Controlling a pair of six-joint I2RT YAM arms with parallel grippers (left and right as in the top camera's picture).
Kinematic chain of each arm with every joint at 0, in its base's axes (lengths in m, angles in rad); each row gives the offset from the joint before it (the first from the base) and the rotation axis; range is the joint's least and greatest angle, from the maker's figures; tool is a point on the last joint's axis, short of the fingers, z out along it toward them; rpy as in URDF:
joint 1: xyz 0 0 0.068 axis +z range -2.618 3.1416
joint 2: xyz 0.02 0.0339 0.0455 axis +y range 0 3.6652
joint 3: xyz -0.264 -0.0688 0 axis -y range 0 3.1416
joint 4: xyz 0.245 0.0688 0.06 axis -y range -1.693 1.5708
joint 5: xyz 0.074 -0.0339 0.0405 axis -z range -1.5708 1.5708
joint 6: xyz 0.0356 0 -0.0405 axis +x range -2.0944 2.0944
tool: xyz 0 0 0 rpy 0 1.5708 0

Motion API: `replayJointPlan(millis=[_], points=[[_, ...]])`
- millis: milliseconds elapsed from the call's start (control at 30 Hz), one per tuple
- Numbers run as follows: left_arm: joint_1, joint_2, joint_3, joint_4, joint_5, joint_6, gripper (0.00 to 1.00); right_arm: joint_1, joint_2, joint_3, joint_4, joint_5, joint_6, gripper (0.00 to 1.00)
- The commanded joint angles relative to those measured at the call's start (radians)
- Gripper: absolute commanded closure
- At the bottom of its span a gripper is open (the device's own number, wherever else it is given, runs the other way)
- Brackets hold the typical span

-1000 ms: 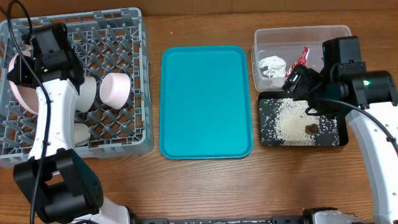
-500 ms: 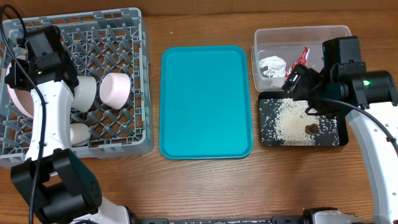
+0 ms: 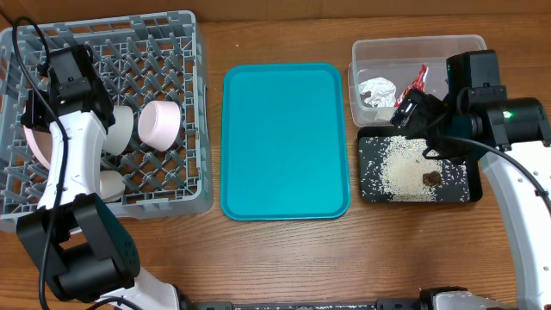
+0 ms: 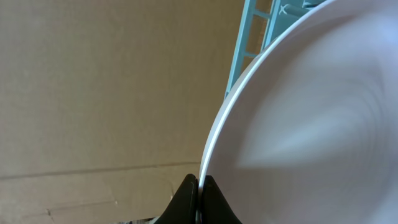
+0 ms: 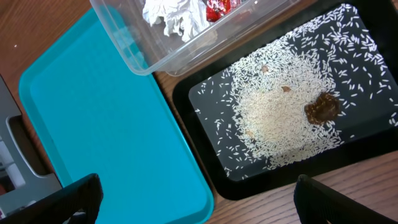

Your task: Sort waste into correct bins and load items into the dishwasher

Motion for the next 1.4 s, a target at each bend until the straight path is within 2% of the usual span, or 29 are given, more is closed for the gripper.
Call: replayJointPlan(millis=[0,100,333,467,533,633,667,767,900,1067,1200,1367], points=[[-0.039,0.004,0.000,0.005,0.025,-0.026,0.91,0.001,0.000,0.012,0.010,0.003,0.001,0.00],[-0.077,0.004,0.000,0.002,0.040,-0.034,0.87,0.001,0.000,0.012,0.017,0.003,0.001,0.00],[-0.188,0.004,0.000,-0.018,0.082,-0.043,0.85,0.001,0.000,0.012,0.016,0.002,0.001,0.00],[-0.222,0.004,0.000,-0.040,0.081,-0.044,0.71,0.001,0.000,0.012,0.014,0.002,0.001,0.00],[-0.228,0.004,0.000,-0.047,0.063,-0.061,0.55,0.001,0.000,0.012,0.014,0.002,0.001,0.00],[-0.244,-0.007,0.000,-0.054,0.006,-0.162,0.33,0.001,0.000,0.012,0.014,0.002,0.001,0.00],[-0.254,-0.016,0.001,-0.060,0.006,-0.185,0.12,0.001,0.000,0.012,0.014,0.002,0.001,0.00],[-0.306,-0.083,0.005,-0.079,0.012,-0.262,0.00,0.001,0.000,0.012,0.014,0.002,0.001,0.00],[-0.405,-0.240,0.006,-0.090,0.118,-0.316,0.00,0.001,-0.002,0.012,0.013,0.002,-0.013,0.00],[-0.517,-0.462,0.011,-0.174,0.362,-0.428,0.00,0.003,-0.042,0.013,0.025,0.002,-0.066,0.00],[-0.560,-0.640,0.012,-0.316,0.545,-0.576,0.00,0.027,-0.152,0.014,0.051,0.000,-0.130,0.00],[-0.562,-0.831,0.012,-0.533,0.671,-0.722,0.00,0.071,-0.353,0.014,0.065,-0.006,-0.136,0.00]])
